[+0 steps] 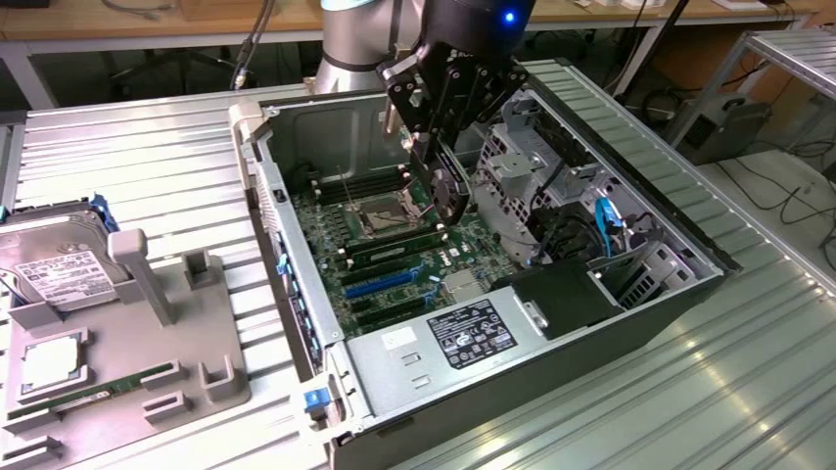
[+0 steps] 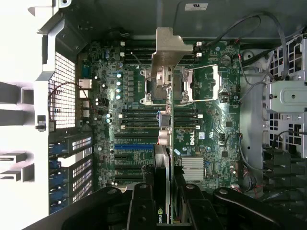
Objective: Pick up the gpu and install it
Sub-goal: 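Insert the gpu into the slot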
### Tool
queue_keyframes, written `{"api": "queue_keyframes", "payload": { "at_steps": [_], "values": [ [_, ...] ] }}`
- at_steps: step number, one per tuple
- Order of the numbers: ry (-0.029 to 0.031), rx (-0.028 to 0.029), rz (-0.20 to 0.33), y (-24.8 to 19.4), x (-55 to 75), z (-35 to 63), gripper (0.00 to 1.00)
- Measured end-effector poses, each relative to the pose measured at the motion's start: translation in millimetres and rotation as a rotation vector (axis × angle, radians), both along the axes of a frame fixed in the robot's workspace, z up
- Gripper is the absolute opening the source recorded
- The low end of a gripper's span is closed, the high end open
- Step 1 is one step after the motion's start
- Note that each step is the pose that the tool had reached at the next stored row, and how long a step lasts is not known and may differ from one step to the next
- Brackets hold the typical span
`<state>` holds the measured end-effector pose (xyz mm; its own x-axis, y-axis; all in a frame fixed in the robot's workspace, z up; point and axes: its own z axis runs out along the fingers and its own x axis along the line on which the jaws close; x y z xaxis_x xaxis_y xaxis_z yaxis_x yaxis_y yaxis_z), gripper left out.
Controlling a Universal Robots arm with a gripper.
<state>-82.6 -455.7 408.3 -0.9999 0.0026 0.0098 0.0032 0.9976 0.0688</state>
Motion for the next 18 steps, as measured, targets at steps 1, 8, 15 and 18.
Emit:
{"api": "queue_keyframes", "payload": {
  "at_steps": [1, 8, 15, 18],
  "values": [
    [-0.0001, 0.0001, 0.001, 0.1, 0.0, -0.3, 0.26],
    [-0.0001, 0.0000, 0.143, 0.0, 0.0, -3.7, 0.26],
    [0.0000, -0.0001, 0.274, 0.0, 0.0, -9.7, 0.26],
    [0.0000, -0.0002, 0.328, 0.0, 0.0, -12.4, 0.26]
  ]
}}
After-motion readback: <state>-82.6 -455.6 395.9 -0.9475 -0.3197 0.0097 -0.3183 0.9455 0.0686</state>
